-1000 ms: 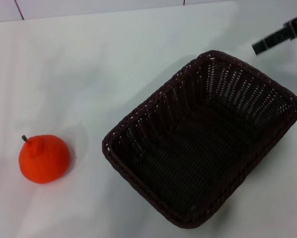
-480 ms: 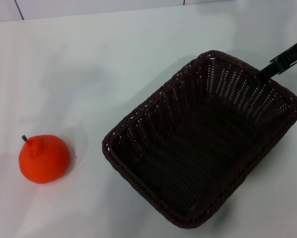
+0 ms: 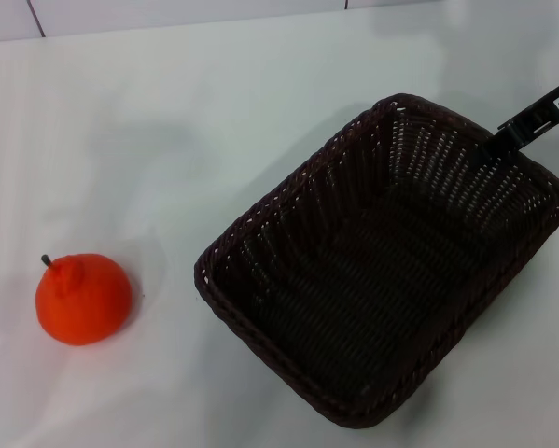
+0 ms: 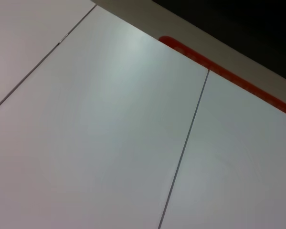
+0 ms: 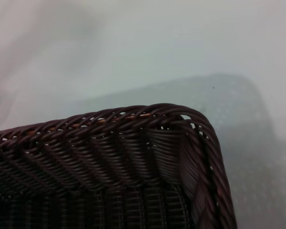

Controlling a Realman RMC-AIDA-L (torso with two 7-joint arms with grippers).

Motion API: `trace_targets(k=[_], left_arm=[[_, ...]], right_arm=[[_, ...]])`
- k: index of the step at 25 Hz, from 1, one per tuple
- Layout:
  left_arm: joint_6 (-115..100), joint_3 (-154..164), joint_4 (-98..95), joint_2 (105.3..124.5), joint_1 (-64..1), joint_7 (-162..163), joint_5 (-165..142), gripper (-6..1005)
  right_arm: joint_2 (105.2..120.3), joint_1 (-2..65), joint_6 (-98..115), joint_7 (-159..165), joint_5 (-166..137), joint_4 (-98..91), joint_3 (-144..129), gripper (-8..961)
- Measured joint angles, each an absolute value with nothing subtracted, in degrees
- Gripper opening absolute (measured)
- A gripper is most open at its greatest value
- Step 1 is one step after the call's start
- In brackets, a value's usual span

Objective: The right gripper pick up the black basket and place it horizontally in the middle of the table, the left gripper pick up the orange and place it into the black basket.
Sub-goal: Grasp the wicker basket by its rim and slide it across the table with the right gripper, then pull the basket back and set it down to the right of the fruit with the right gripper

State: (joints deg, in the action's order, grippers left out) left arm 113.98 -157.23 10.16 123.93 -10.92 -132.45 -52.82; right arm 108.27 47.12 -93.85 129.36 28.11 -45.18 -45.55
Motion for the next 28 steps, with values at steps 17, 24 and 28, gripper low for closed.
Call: trace_targets(k=[17,24,28], left_arm=[[111.7,-157.5,10.4,123.81,-12.6,-132.6,-52.7,884],[109.9,-157.5,11.7,123.76,-13.6,-132.5,-52.6,884],[108.9,-157.4,11.9,123.70,-14.4,-132.5,-52.6,883]], right_arm=[[102.93,43.6,-96.9,126.2,38.8,-33.9,-29.0,197],[102.54,39.4,-96.2,126.1,47.3,-30.1,-25.1,202],[102.86,37.8,-94.0,126.3,49.4,-28.2,-21.9,205]])
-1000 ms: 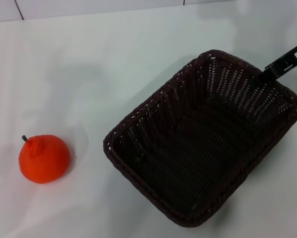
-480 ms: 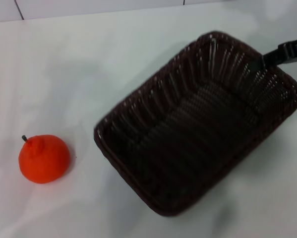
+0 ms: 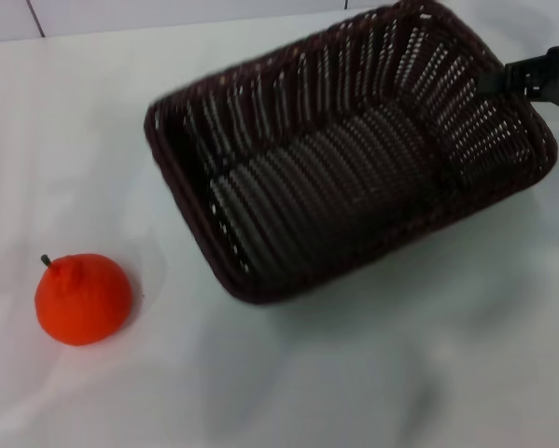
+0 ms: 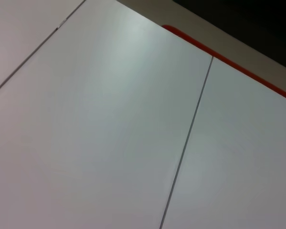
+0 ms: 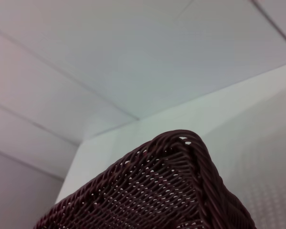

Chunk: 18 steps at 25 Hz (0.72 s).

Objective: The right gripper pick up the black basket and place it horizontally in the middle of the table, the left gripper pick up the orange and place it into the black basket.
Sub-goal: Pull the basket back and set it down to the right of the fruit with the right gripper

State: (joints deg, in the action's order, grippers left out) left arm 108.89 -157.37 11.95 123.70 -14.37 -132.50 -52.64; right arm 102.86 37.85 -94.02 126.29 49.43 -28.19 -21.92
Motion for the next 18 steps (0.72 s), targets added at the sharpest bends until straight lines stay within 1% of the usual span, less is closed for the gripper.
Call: trace_targets(k=[2,6,9,13,17,18], left_arm=[[108.5,-157.3,12.0,123.68,-14.7,-132.5,-52.6,883],[107.4,-157.3,12.7,123.64,-15.0,-132.6,-52.8,883],[107.0,-157.2,13.0,123.64,-15.0,-132.5,-52.9,883],[106.9,-157.2,13.0,123.66,-15.0,-132.5,-53.0,883],[106.8,-157.3,13.0,123.66,-14.7,-132.5,-53.0,883],[106.7,-157.4,13.0,123.66,-14.6,-132.5,-53.1,883]], right_arm=[[103.66,37.3,-92.5,126.4,49.9,-27.5,-20.7,207],[106.01,36.9,-88.5,126.5,51.1,-26.0,-19.4,210],[108.56,36.9,-85.3,126.7,51.7,-25.8,-19.2,212],[111.58,37.4,-81.3,126.8,51.8,-25.7,-19.2,215],[113.32,37.8,-78.2,127.2,51.8,-25.2,-19.2,218],[113.49,37.9,-77.7,127.4,51.9,-24.9,-19.2,219]])
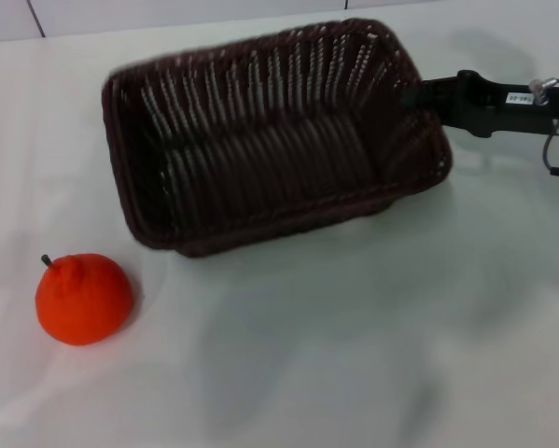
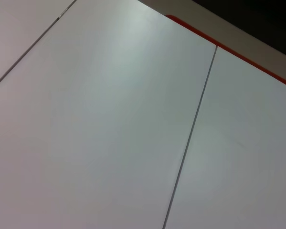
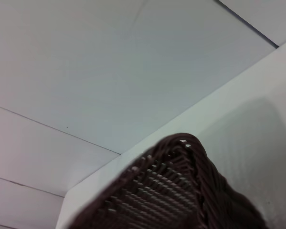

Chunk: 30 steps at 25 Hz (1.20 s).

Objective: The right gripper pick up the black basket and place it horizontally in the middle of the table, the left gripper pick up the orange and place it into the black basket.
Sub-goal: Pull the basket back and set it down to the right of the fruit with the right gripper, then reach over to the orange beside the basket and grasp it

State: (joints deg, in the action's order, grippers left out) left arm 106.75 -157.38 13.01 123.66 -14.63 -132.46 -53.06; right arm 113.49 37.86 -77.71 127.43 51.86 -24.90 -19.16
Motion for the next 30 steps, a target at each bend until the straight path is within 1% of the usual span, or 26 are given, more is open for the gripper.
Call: trace_targets(k=[4,10,15,18,20,21,22,25,30], left_arm=[[106.7,-157.4,13.0,123.66,-14.3,-132.4,-53.1,884],[105.1,-154.0,13.9,123.45,-13.0,-132.4,-53.5,884],[101.2,-145.4,14.9,121.78,-9.7,-132.7,-54.8,884],[97.9,-140.2,15.5,120.01,-7.9,-133.0,-59.9,883],[96.6,-137.6,16.2,119.11,-7.2,-133.0,-64.3,882],[96.6,-137.6,16.2,119.11,-7.2,-133.0,-64.3,881],[95.6,-136.3,16.4,118.44,-6.7,-133.0,-68.6,881],[93.8,-136.0,16.7,118.06,-6.5,-132.9,-75.3,879],[90.7,-136.0,17.1,118.04,-6.7,-132.5,-80.1,877]], right_arm=[[113.62,38.2,-76.7,127.8,51.9,-23.5,-19.2,222],[113.30,38.1,-77.2,128.9,51.9,-23.4,-19.5,515],[111.61,37.2,-77.7,129.3,52.4,-24.6,-18.6,713],[111.04,36.6,-76.0,128.7,54.4,-25.9,-17.8,778],[110.77,36.5,-73.8,128.5,55.6,-26.4,-17.8,822],[110.73,36.6,-72.7,128.5,55.9,-26.5,-18.0,844],[110.70,36.8,-71.7,128.3,56.1,-26.5,-18.1,866],[110.70,38.0,-69.4,127.4,56.2,-26.1,-18.3,931],[111.15,39.9,-67.5,127.0,56.2,-25.9,-18.7,930]])
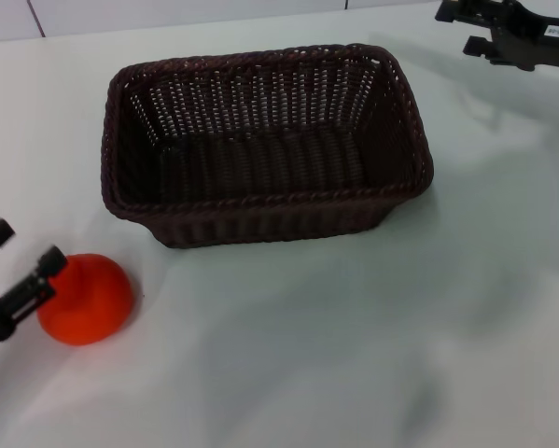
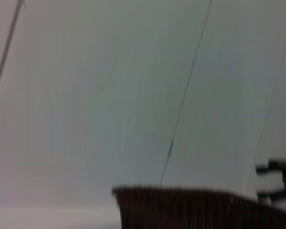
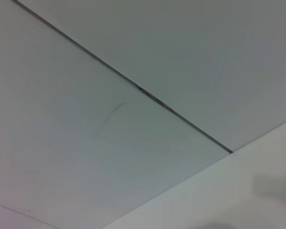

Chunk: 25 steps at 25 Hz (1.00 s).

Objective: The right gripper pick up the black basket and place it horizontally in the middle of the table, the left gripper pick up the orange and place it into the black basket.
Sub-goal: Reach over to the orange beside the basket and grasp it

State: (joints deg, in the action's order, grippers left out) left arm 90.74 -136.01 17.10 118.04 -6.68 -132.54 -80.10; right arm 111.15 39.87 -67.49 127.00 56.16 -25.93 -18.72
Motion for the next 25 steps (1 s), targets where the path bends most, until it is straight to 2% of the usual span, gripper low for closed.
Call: trace_targets(k=[7,12,23,25], left_arm=[[84.6,-135.9,17.0,118.45,-7.4,-131.7,-85.4,873],[83.3,-135.0,18.5,118.19,-7.5,-131.9,-89.2,787],[84.8,-135.5,19.2,118.54,-7.5,-131.8,-89.6,360],[86.3,-136.1,19.2,118.56,-7.5,-131.8,-89.4,332]], right_arm=[[111.77,40.7,-67.0,127.0,56.3,-25.9,-19.2,930],[111.92,40.7,-66.5,126.8,56.3,-25.9,-19.2,930],[112.14,40.3,-66.4,125.7,56.3,-25.9,-18.8,930],[112.14,40.2,-66.4,125.6,56.3,-25.9,-18.8,930]])
